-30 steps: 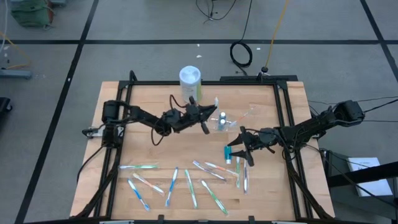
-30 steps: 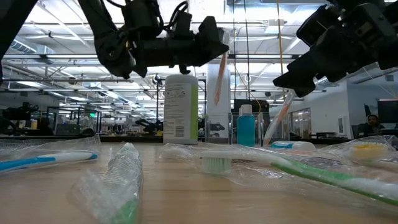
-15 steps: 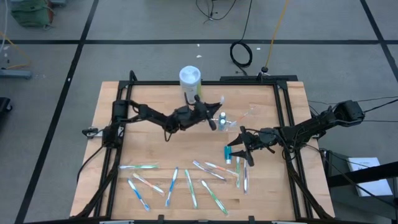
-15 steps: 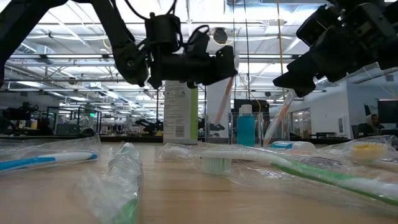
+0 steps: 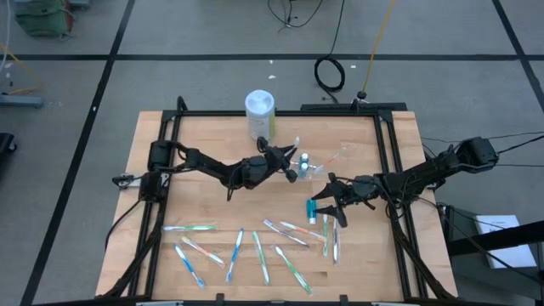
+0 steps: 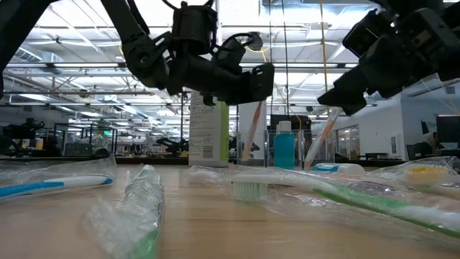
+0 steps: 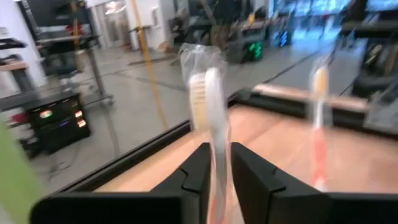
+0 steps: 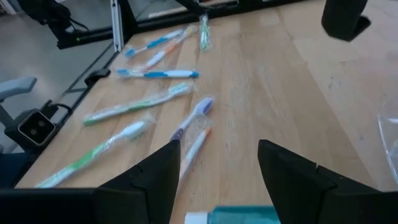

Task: Pick & Place toothbrushing station
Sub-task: Put the orange toothbrush into the transparent organizer, then put the purple toothbrush into the transparent organizer

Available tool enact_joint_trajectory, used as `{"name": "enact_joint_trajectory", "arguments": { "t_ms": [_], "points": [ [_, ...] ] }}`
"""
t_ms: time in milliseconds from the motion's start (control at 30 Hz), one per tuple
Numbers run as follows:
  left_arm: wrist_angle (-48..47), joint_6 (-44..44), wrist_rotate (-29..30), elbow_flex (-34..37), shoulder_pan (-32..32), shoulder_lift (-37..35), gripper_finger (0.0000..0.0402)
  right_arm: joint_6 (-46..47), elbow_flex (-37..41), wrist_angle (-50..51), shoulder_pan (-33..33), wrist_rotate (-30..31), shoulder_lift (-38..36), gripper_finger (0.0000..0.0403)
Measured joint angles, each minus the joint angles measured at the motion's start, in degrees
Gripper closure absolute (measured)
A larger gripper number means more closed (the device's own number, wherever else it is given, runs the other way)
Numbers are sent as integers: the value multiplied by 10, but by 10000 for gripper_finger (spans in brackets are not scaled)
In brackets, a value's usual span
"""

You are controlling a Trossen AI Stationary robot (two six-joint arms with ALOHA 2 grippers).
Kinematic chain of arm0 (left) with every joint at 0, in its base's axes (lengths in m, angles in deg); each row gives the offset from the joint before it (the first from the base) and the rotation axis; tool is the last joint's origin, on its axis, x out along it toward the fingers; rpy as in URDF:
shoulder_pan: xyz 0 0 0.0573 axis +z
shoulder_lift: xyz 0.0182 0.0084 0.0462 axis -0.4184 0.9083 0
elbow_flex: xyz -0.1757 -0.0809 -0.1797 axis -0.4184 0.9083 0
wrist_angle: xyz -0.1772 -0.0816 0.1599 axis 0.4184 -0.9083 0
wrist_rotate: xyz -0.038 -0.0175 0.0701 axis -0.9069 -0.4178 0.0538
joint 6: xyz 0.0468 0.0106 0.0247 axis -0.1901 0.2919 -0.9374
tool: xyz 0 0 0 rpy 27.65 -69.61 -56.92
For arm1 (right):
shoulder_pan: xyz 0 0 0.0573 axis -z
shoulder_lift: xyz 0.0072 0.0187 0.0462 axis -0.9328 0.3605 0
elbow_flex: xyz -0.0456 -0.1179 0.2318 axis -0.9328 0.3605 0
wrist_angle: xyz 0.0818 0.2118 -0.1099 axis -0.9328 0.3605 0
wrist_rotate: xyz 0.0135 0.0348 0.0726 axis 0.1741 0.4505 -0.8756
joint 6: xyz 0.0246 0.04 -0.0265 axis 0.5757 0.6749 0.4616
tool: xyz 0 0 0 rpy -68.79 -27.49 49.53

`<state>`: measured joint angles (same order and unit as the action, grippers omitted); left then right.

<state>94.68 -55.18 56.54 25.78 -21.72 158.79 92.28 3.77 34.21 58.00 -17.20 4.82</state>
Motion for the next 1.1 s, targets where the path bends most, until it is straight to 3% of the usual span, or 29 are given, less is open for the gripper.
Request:
{"name": "enact_joint_trajectory", "arguments": {
  "t_ms": [200, 367, 667, 967, 1100],
  "points": [
    [-129, 19, 28, 0, -16, -48, 276, 0, 0, 1, 0, 2, 0, 193],
    [-234, 5, 104, 0, -46, -127, 251, 4, -5, -12, 0, 40, 0, 193],
    [-417, -9, 41, 0, -75, -279, 247, -7, -89, 12, -66, 63, 55, 193],
    [-538, 34, 11, 0, -76, -334, 247, -83, -245, 247, -134, 85, 161, 193],
    [-541, 35, 10, 0, -76, -333, 247, -123, -261, 312, -141, 165, 171, 193]
  ]
}}
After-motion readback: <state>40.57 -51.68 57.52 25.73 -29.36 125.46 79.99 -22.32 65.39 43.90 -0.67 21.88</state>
